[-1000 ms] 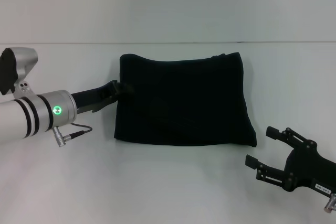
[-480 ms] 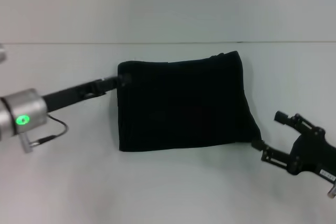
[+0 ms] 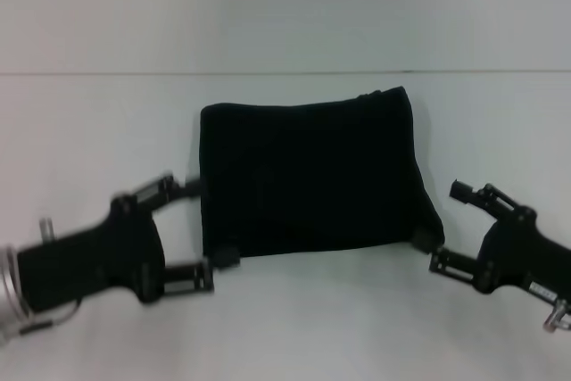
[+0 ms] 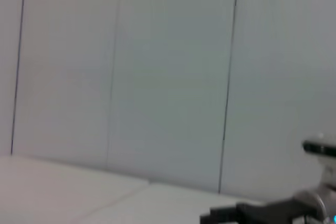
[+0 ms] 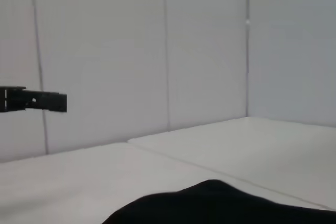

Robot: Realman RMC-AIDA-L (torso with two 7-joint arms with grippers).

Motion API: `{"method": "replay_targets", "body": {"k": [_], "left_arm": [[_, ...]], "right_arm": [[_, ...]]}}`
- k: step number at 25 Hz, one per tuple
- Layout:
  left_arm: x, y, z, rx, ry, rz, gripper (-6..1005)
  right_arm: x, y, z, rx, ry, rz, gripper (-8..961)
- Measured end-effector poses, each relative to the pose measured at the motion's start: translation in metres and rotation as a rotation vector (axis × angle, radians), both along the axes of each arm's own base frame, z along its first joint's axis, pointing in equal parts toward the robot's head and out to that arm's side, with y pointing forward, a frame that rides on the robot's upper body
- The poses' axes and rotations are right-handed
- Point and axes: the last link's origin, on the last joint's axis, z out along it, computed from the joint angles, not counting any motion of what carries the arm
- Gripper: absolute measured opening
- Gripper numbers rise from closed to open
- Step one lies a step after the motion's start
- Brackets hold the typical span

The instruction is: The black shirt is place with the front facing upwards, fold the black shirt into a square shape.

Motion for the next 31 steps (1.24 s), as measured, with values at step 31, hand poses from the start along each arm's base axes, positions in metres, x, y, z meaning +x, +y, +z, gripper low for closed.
{"method": "replay_targets", "body": {"k": [31], "left_arm": [[-0.053, -0.007, -0.034, -0.089, 0.251, 0.268, 946]], "right_arm": [[0.028, -0.023, -0.016, -0.018, -0.106, -0.084, 938]]}}
